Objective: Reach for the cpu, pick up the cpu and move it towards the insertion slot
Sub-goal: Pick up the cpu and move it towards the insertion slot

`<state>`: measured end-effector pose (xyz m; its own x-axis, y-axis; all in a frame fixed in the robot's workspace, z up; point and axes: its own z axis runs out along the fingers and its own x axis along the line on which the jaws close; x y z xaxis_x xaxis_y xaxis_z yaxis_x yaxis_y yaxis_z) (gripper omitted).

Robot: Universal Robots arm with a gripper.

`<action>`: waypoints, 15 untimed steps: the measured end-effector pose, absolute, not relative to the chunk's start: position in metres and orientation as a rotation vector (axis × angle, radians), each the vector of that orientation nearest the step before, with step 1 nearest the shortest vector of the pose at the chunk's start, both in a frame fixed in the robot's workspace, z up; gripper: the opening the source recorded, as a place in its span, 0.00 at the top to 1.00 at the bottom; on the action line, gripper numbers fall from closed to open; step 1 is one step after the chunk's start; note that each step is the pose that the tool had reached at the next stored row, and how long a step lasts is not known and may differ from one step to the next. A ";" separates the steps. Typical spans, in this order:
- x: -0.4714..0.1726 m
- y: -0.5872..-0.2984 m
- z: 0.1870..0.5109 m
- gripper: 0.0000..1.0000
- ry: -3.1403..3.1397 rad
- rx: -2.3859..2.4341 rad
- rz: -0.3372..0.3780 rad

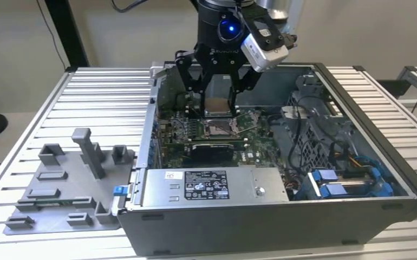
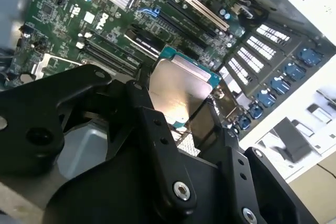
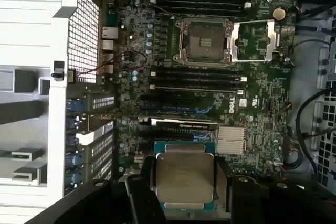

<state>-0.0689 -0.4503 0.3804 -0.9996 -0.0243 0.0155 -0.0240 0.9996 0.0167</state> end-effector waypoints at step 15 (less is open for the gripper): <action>-0.064 -0.417 0.380 1.00 -3.126 0.038 -0.026</action>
